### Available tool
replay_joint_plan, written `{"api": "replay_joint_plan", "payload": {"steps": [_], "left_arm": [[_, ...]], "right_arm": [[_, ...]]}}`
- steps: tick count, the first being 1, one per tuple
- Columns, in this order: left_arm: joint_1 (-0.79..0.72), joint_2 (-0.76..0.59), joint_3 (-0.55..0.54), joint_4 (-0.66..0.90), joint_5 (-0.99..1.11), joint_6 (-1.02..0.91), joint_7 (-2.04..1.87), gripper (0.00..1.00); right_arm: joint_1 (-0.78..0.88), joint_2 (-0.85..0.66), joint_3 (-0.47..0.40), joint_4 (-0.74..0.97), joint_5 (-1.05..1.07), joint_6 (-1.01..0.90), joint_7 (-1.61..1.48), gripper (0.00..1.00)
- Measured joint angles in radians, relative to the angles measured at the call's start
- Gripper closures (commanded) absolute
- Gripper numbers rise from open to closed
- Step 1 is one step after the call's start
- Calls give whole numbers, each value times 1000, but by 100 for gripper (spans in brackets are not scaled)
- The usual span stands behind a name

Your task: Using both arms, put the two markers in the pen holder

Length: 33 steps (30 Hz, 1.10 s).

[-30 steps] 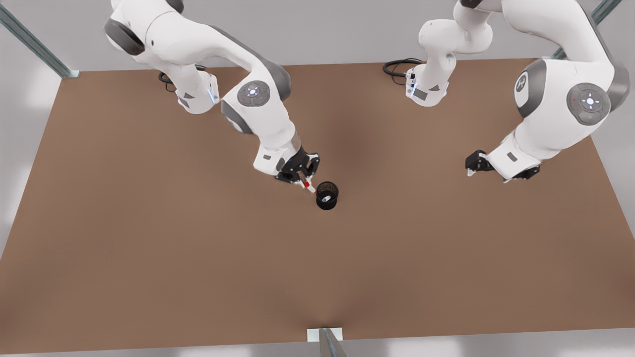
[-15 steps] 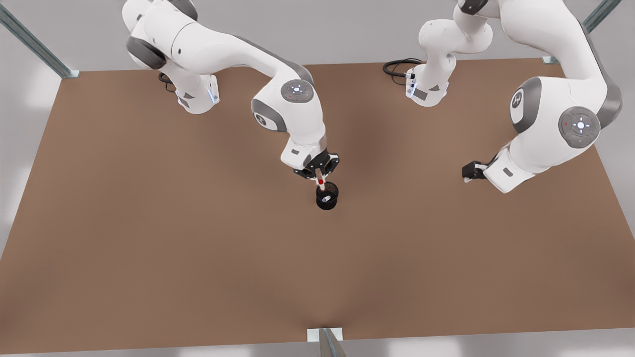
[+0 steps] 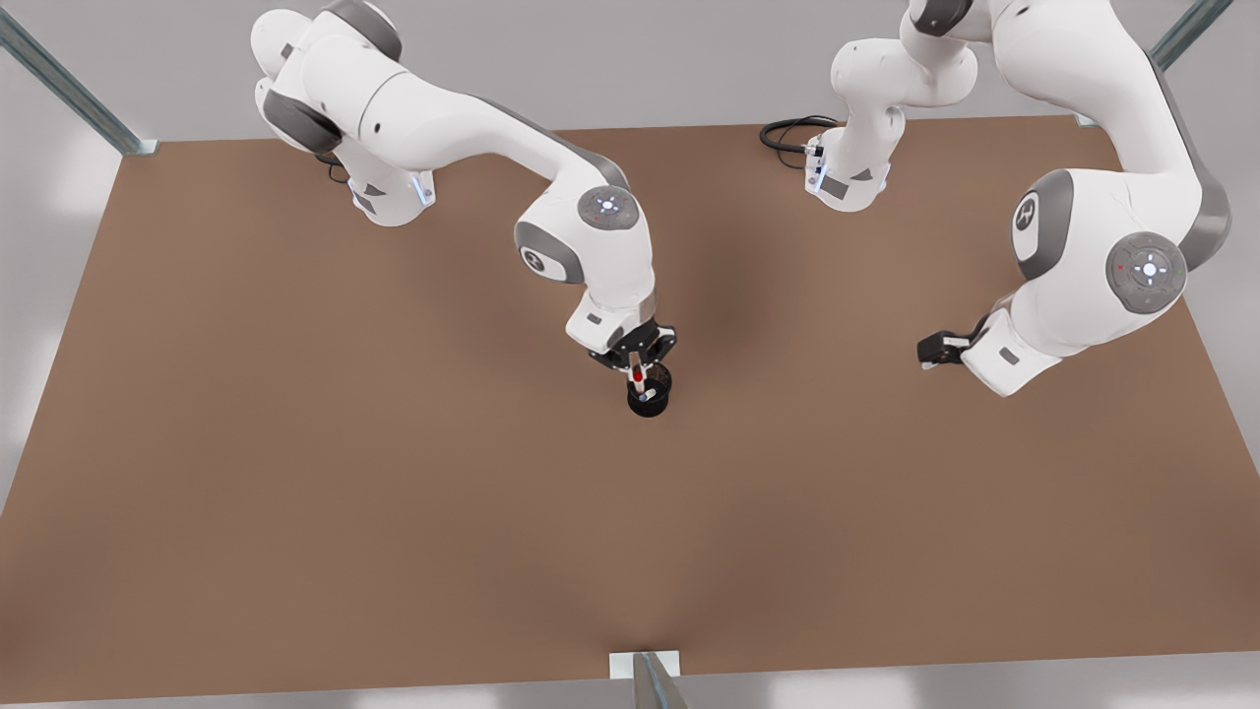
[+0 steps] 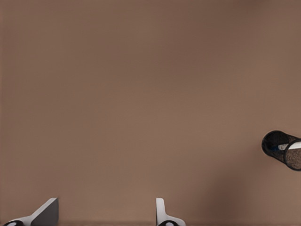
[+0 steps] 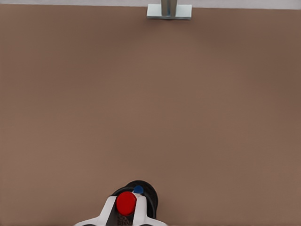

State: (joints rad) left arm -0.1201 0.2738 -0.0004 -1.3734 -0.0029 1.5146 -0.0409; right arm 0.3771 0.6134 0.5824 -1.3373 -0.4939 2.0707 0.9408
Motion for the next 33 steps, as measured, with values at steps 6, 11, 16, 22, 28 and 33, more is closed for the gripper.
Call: {"api": "replay_joint_plan", "payload": {"steps": [6, 11, 16, 22, 28, 33], "left_arm": [[10, 5, 0, 0, -1, 0, -8, 0], [10, 11, 0, 0, -1, 0, -12, 0], [10, 18, 0, 0, -1, 0, -16, 0], [11, 26, 0, 0, -1, 0, -19, 0], [22, 36, 0, 0, -2, 1, -21, 0], [22, 41, 0, 0, -2, 2, -22, 0]], "right_arm": [[16, 11, 0, 0, -5, 16, 28, 79], [26, 21, -1, 3, -6, 39, 48, 79], [24, 33, -1, 0, -33, 49, 65, 79], [27, 40, -2, -27, -64, 49, 84, 79], [36, 43, -2, -51, -76, 48, 99, 79], [40, 61, -2, -55, -96, 48, 112, 25]]}}
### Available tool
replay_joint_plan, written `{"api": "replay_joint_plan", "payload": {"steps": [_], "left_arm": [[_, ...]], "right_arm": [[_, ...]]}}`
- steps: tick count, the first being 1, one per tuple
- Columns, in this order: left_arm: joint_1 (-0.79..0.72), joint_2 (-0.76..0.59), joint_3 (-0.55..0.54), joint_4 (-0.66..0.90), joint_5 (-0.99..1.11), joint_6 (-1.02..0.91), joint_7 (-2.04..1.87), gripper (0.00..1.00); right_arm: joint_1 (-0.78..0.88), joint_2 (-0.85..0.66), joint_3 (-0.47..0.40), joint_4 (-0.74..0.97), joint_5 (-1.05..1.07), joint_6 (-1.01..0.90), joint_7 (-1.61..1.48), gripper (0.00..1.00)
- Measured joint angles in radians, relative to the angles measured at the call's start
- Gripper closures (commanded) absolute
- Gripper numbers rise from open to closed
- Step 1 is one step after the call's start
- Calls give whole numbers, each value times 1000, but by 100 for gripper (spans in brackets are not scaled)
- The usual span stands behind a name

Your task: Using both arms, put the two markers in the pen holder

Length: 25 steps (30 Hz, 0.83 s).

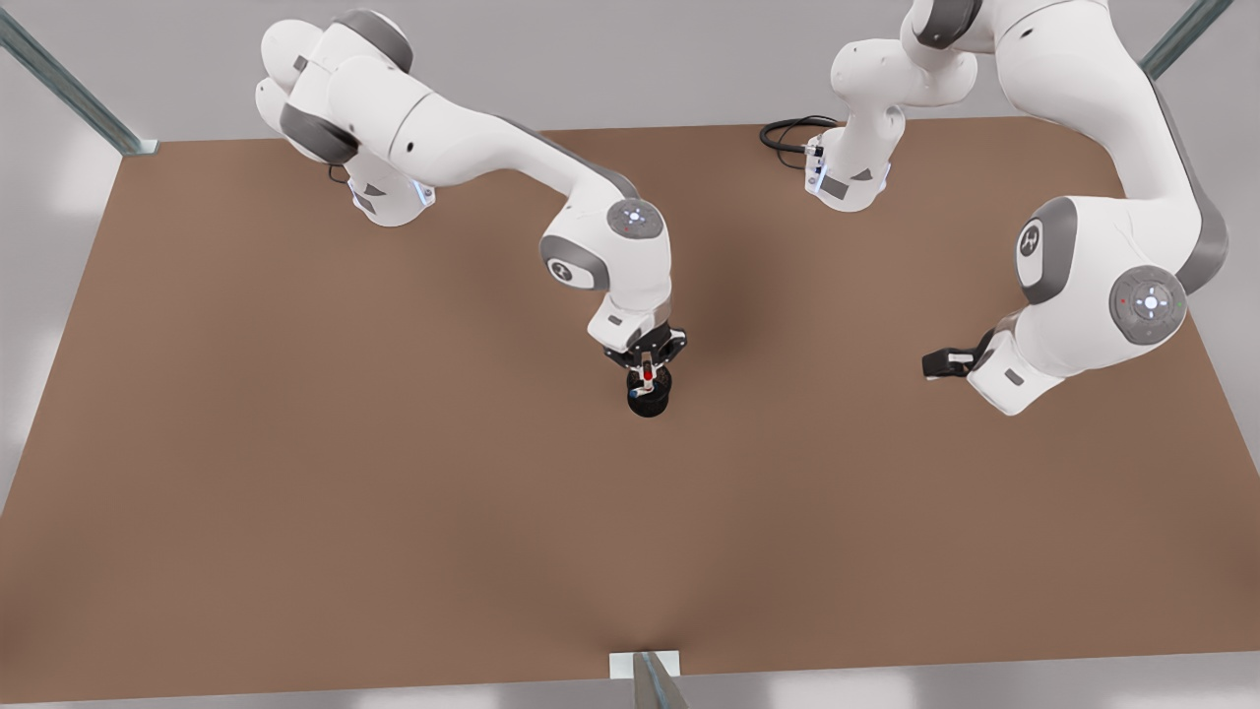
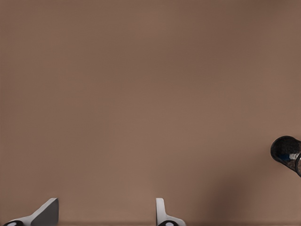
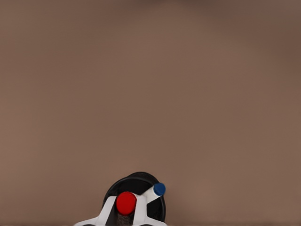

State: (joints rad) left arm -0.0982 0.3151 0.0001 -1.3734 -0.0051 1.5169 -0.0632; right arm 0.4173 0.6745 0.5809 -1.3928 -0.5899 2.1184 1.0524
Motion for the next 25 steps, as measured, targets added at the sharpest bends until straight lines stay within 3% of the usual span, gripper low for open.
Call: {"api": "replay_joint_plan", "payload": {"steps": [1, 2, 7, 9, 10, 12, 14, 17, 21, 25], "left_arm": [[0, 0, 0, 0, 0, 1, 0, 0], [0, 0, 0, 0, 0, 2, 0, 0], [-2, 2, 0, 0, 0, 6, -1, 0], [-5, 1, -2, 1, 1, 6, -2, 0], [-7, 4, -3, 8, 1, 7, -2, 0], [-12, 22, -8, 42, 2, 7, -3, 0], [-22, 43, -8, 77, 4, 7, -3, 0], [-24, 65, -6, 104, 6, 8, -5, 0], [-25, 72, -6, 114, 7, 6, -6, 0], [-26, 73, -7, 114, 6, 2, -8, 0]], "right_arm": [[0, 2, 0, 0, -4, -2, 3, 5], [0, 3, 0, 1, -8, -3, 6, 0], [-46, -81, 14, 8, -20, -35, 12, 0], [-234, -191, 118, -8, 0, -88, -7, 0], [-266, -300, 52, -30, 67, -123, -26, 0], [-279, -472, -202, -46, 223, -209, -86, 0], [-346, -522, -371, -45, 339, -296, -152, 0], [-403, -502, -470, -9, 488, -401, -260, 0], [-373, -358, -495, 218, 559, -534, -407, 0], [-358, -421, -508, 87, 586, -536, -535, 0]]}}
